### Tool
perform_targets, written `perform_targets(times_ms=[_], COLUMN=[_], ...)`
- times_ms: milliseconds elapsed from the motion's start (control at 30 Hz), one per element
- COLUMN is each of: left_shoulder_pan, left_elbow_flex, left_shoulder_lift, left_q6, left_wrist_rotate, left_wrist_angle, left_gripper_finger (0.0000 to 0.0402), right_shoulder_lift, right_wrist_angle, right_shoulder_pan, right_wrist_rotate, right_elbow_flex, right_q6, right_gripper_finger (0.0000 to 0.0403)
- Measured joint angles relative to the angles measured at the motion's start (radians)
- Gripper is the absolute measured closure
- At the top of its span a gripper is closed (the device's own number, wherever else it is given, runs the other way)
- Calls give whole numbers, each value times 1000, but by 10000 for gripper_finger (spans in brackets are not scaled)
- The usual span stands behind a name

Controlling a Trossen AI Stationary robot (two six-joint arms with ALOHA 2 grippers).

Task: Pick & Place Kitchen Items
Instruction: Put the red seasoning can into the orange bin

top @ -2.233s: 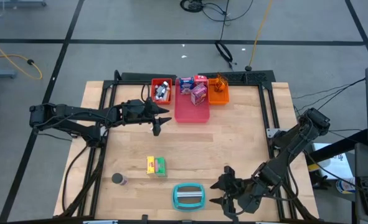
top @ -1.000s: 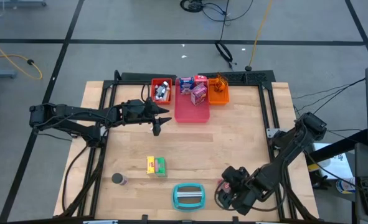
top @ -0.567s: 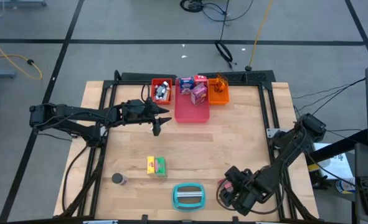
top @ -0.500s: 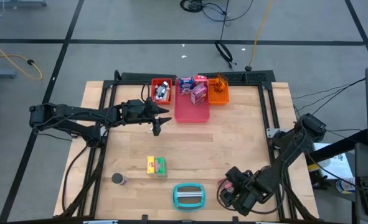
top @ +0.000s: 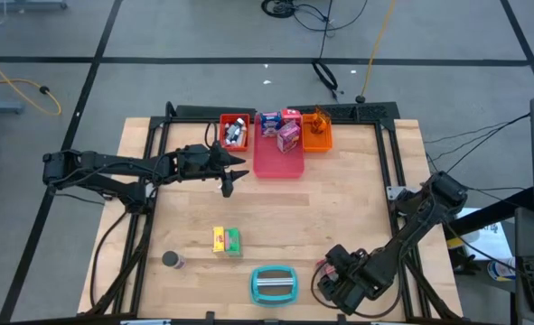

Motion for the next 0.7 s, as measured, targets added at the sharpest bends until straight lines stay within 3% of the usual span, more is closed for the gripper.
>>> perform_targets(times_ms=[700], left_shoulder_pan=[0], left_elbow_flex=[0], left_shoulder_lift=[0], left_q6=[0], left_wrist_rotate=[0], left_wrist_angle=[0], left_gripper_finger=[215], right_shoulder_lift=[74], right_wrist_angle=[16], right_shoulder_pan=[-35], right_wrist_rotate=[-16], right_elbow_flex=[0], right_q6=[-8], right_gripper_finger=[45])
